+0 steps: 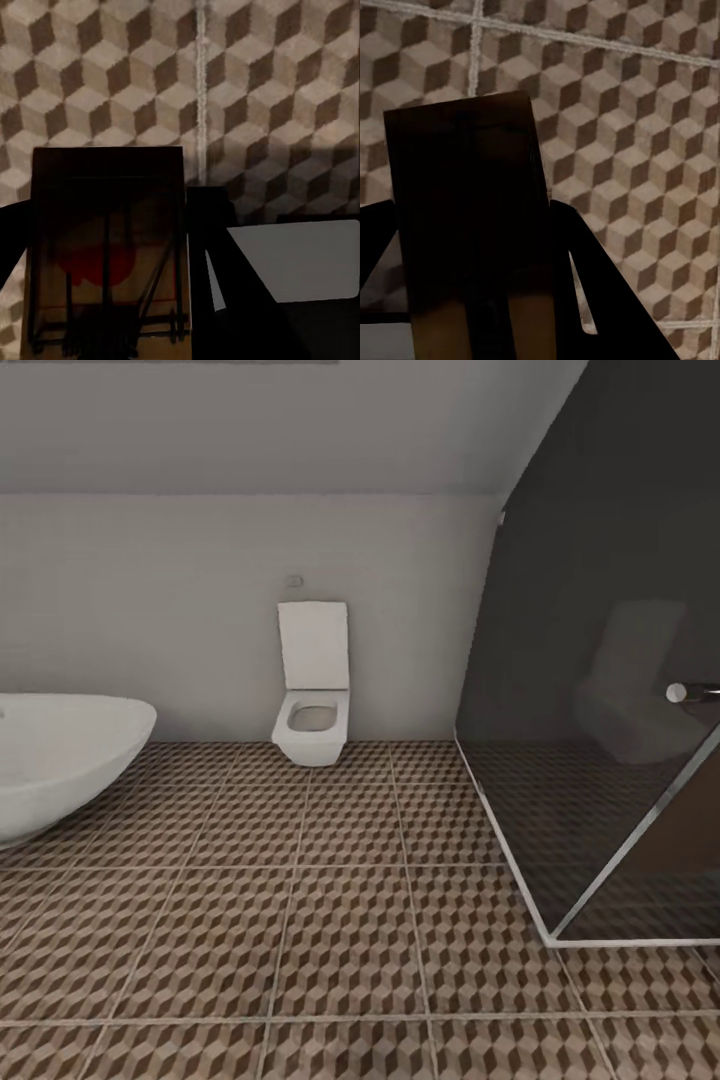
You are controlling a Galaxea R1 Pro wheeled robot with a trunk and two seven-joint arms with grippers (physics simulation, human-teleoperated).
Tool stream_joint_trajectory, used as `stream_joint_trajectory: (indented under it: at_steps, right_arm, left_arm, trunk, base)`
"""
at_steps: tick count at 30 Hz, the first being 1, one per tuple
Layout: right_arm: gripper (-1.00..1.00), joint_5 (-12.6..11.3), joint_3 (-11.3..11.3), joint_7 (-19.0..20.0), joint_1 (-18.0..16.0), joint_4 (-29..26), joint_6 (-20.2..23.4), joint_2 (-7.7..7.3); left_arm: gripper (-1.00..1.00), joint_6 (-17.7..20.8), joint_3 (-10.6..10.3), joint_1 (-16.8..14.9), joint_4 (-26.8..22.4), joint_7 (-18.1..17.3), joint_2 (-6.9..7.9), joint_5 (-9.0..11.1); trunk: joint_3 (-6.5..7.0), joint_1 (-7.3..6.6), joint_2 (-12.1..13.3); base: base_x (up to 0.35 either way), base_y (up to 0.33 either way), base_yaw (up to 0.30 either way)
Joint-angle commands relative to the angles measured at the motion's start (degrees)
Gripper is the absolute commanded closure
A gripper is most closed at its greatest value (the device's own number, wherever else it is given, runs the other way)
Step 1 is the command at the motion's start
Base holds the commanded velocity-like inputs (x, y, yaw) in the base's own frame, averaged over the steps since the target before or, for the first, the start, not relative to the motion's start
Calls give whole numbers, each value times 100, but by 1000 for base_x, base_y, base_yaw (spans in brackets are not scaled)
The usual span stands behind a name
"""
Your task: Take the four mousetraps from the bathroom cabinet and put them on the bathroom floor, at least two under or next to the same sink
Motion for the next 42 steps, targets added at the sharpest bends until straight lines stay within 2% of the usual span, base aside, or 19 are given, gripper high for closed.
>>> stream_joint_trajectory:
  at_steps: [1,19,28,42]
  right_arm:
    - [100,-15,38,-28,-4,7,-17,0]
    - [100,-3,46,52,3,130,21,-66]
    - [100,-13,47,59,2,113,-12,-11]
    - [100,-5,47,60,-1,127,-17,-43]
  left_arm:
    - [100,-48,-46,-13,-26,29,2,26]
    - [100,-48,-53,-14,-29,20,1,18]
    - [100,-48,-53,-10,-26,20,2,18]
    - [100,-48,-53,-12,-26,20,2,18]
  trunk:
    - [-5,2,-3]
    - [-5,2,-3]
    - [-5,2,-3]
    - [35,2,-3]
  base:
    - [255,188,46]
    - [291,135,3]
    - [311,98,-4]
    - [313,95,-141]
